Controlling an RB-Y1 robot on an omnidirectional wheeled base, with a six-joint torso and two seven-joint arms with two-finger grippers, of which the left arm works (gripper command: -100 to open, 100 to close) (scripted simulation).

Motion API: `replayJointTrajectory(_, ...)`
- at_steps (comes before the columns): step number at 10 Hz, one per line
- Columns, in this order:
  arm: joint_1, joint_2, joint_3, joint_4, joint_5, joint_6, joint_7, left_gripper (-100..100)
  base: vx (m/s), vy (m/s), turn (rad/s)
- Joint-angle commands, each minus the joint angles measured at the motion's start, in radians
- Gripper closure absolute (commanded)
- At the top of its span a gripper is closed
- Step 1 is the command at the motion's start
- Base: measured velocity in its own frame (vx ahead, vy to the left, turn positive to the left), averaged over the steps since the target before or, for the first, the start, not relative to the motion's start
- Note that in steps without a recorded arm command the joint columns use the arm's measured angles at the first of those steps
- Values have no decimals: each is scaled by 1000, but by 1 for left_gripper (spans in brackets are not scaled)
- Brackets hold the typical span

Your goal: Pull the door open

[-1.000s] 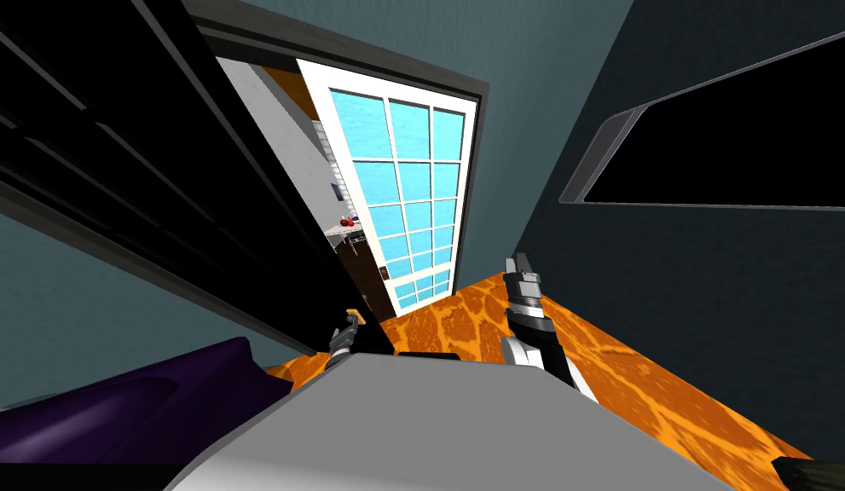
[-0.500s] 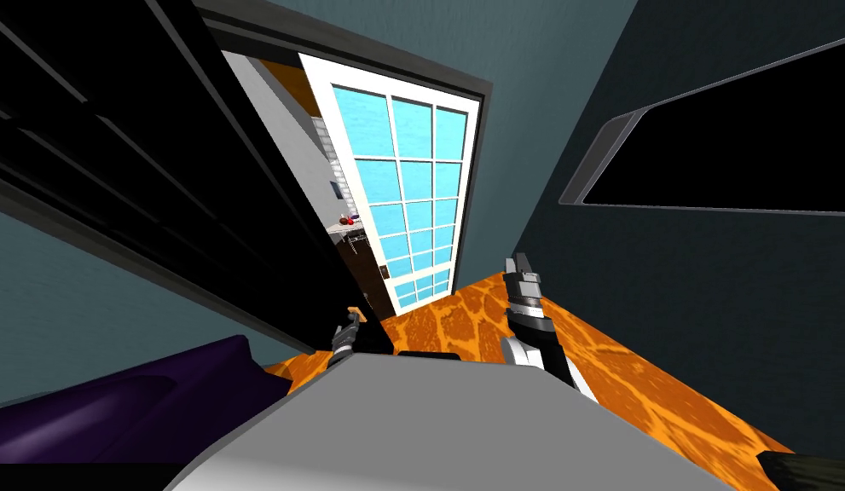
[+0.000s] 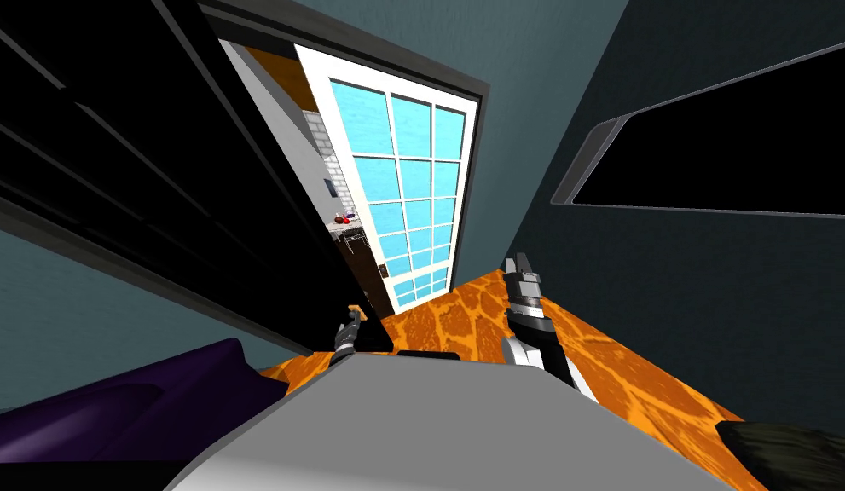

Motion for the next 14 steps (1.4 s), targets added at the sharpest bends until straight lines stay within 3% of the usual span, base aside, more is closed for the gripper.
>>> replayJointTrajectory(1,12,6,6,-2,13,17,41,100,-44,23,-60)
replayJointTrajectory(6,1,14,-13,4,34,14,159,100,-40,23,-58)
replayJointTrajectory(7,1,14,-13,4,34,14,159,100,-30,21,-37)
replayJointTrajectory(10,-8,20,-30,10,53,12,252,100,-54,28,-73)
replayJointTrajectory(14,-14,24,-41,13,66,10,333,100,-48,20,-56)
